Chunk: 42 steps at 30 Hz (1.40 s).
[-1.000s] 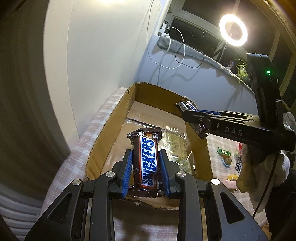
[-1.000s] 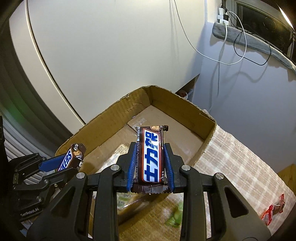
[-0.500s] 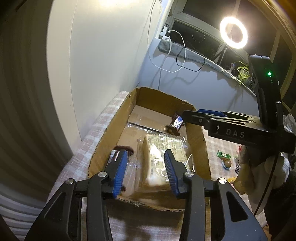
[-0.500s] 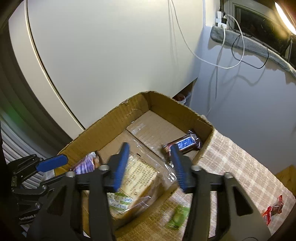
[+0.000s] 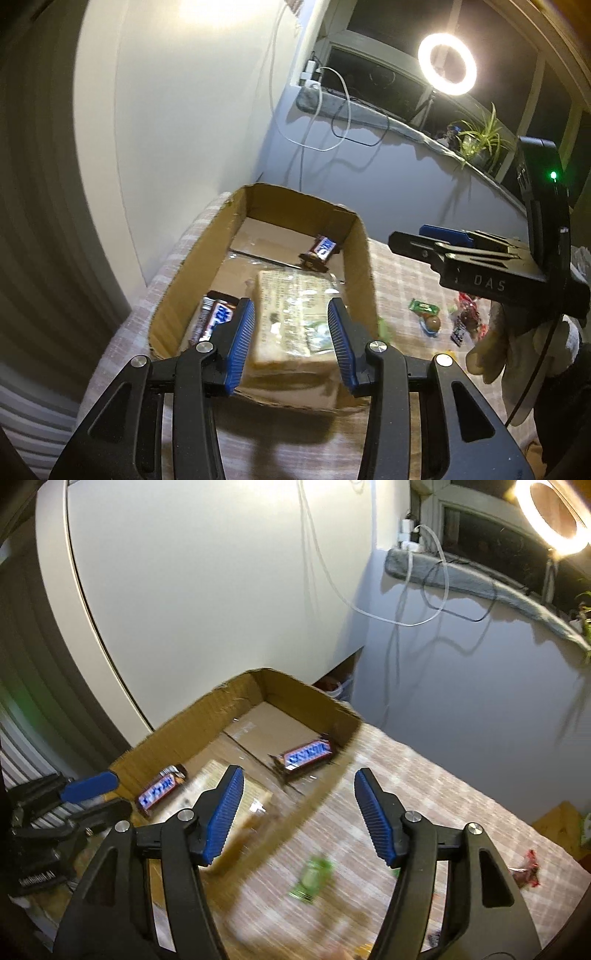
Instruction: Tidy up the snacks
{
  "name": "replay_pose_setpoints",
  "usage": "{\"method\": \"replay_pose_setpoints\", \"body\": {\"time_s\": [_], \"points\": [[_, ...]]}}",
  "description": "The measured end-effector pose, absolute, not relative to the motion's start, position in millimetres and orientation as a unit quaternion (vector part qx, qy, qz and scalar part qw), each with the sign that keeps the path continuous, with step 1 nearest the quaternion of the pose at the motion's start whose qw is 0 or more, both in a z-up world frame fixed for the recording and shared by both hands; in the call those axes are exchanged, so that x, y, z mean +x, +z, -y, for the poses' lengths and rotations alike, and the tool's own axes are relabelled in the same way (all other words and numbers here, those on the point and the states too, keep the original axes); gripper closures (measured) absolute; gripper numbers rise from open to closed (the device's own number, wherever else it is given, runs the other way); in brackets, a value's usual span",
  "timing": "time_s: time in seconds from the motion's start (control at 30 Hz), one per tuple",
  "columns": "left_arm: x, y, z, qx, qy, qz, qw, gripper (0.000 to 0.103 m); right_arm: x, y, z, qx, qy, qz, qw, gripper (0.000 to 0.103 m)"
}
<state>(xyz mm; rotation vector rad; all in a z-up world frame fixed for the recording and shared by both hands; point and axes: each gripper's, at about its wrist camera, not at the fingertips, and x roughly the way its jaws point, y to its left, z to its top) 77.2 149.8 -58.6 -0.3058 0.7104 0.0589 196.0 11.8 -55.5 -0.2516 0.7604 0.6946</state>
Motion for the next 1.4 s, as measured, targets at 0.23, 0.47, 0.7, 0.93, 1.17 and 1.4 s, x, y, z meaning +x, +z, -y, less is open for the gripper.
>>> {"method": "replay_pose_setpoints", "body": {"time_s": [0.23,0.47,0.7,0.93,1.17,1.4], "points": [[75,-55,-121,-0.139,-0.003,-0.346,0.928,0.063,186,-52,40,-0.108,0.31,-0.351,0.877,0.038],[79,-60,-76,-0.121,-0.06,-0.364,0.922,0.063,183,-60,101,-0.081,0.287,-0.385,0.873,0.038],[82,-79,-35,-0.109,-0.102,-0.397,0.906,0.053,177,-77,166,-0.044,0.249,-0.422,0.871,0.038],[97,-90,-7,-0.094,-0.118,-0.415,0.897,0.053,172,-100,199,-0.013,0.236,-0.45,0.861,0.038],[121,-96,13,-0.091,-0.132,-0.426,0.89,0.053,169,-115,211,-0.031,0.217,-0.45,0.866,0.05],[152,-106,36,-0.078,-0.144,-0.439,0.883,0.053,186,-132,227,-0.024,0.215,-0.458,0.862,0.053]]}}
